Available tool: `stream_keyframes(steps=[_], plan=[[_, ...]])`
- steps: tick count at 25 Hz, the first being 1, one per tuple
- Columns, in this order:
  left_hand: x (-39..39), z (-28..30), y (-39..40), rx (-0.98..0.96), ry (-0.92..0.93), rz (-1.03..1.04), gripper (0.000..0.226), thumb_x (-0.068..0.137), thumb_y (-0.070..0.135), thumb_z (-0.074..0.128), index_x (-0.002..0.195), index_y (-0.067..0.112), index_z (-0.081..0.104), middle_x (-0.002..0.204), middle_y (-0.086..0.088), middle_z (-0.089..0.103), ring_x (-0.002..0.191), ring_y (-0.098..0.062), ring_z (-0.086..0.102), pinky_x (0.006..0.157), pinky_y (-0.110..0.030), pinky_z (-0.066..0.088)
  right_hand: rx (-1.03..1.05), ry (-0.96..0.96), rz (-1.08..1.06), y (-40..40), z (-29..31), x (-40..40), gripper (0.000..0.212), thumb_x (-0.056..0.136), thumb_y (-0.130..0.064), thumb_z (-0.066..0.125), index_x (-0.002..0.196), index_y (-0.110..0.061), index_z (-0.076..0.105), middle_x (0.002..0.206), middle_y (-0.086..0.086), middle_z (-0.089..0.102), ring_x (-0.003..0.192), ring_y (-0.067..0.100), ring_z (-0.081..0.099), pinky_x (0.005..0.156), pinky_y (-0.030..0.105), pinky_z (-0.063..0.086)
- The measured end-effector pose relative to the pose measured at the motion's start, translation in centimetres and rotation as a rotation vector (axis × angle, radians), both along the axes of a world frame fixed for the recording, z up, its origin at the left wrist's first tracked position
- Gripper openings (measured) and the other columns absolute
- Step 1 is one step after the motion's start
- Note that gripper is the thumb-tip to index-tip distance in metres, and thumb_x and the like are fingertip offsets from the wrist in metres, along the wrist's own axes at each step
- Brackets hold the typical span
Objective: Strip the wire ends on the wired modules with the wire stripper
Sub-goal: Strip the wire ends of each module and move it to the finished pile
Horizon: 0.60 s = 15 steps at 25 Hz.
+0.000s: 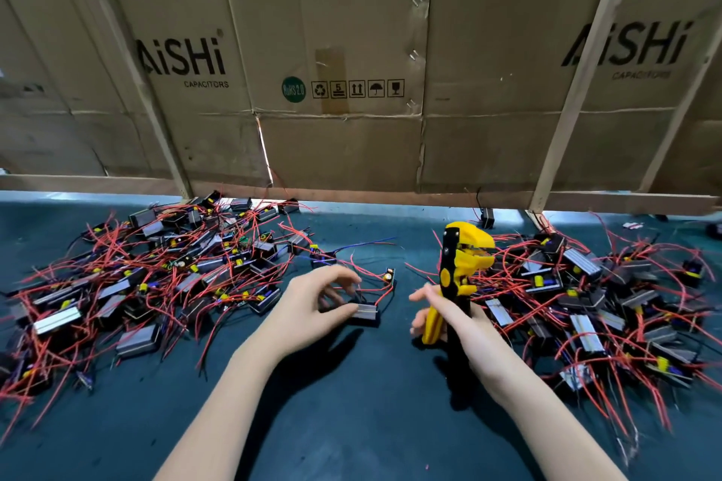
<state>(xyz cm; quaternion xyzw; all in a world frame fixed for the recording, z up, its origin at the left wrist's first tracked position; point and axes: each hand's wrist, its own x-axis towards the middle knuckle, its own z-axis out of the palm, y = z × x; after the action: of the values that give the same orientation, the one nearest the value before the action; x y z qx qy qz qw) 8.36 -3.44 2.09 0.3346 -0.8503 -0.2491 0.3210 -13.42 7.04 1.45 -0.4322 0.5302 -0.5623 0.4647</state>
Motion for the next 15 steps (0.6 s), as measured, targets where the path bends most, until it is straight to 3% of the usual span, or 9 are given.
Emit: stream_keyframes(steps=[2, 4, 7, 9, 12, 15], plan=[[0.2, -0.1, -0.1, 0.09, 0.054, 0.05, 0.031, 0.081, 0.008, 0.075, 0.106, 0.024, 0.064, 0.095, 0.008, 0.069, 0.078, -0.006, 0.064, 0.072, -0.023, 0.05, 0.002, -0.075, -0.027, -0.1, 0.3, 0.0, 0.057, 0.071, -0.058, 0.061, 0.092, -0.005, 0.067, 0.071, 0.015, 0.061, 0.07, 0.03, 0.065, 0.069, 0.034, 0.053], [-0.3, -0.5, 0.1, 0.134, 0.086, 0.128, 0.025, 0.08, 0.017, 0.078, 0.1, 0.024, 0.064, 0.087, 0.006, 0.068, 0.07, -0.004, 0.059, 0.067, -0.019, 0.047, -0.021, -0.139, -0.082, -0.1, 0.5, -0.2, 0.055, 0.073, -0.056, 0.06, 0.087, -0.003, 0.066, 0.068, 0.017, 0.058, 0.065, 0.03, 0.063, 0.062, 0.032, 0.052], [-2.2, -1.8, 0.6, 0.156, 0.051, 0.284, 0.025, 0.078, 0.04, 0.079, 0.089, 0.021, 0.065, 0.075, 0.006, 0.063, 0.06, -0.004, 0.048, 0.067, -0.024, 0.044, -0.1, -0.137, -0.164, -0.2, 0.6, -1.3, 0.052, 0.076, -0.054, 0.061, 0.083, -0.003, 0.066, 0.067, 0.017, 0.057, 0.063, 0.031, 0.062, 0.063, 0.033, 0.052], [-2.8, -2.1, 0.5, 0.16, 0.029, 0.318, 0.023, 0.078, 0.04, 0.078, 0.082, 0.021, 0.066, 0.069, 0.01, 0.06, 0.057, 0.0, 0.046, 0.062, -0.022, 0.039, -0.126, -0.115, -0.184, -0.2, 0.7, -1.7, 0.05, 0.078, -0.052, 0.06, 0.083, -0.003, 0.066, 0.066, 0.017, 0.057, 0.063, 0.031, 0.062, 0.066, 0.036, 0.05], [-2.2, -1.9, -0.2, 0.222, 0.077, 0.218, 0.016, 0.075, 0.03, 0.083, 0.075, 0.023, 0.069, 0.067, 0.012, 0.063, 0.061, 0.001, 0.05, 0.066, -0.02, 0.04, -0.121, -0.127, -0.187, -0.2, 0.7, -1.8, 0.05, 0.078, -0.052, 0.06, 0.083, -0.002, 0.065, 0.066, 0.017, 0.057, 0.062, 0.031, 0.062, 0.066, 0.036, 0.05], [-1.1, -1.7, -0.4, 0.281, 0.036, 0.061, 0.018, 0.069, 0.02, 0.088, 0.068, 0.023, 0.07, 0.077, 0.009, 0.068, 0.079, -0.01, 0.061, 0.08, -0.028, 0.046, -0.118, -0.128, -0.184, -0.2, 0.6, -1.8, 0.051, 0.078, -0.053, 0.06, 0.084, -0.002, 0.065, 0.067, 0.017, 0.057, 0.063, 0.032, 0.063, 0.065, 0.036, 0.05]])
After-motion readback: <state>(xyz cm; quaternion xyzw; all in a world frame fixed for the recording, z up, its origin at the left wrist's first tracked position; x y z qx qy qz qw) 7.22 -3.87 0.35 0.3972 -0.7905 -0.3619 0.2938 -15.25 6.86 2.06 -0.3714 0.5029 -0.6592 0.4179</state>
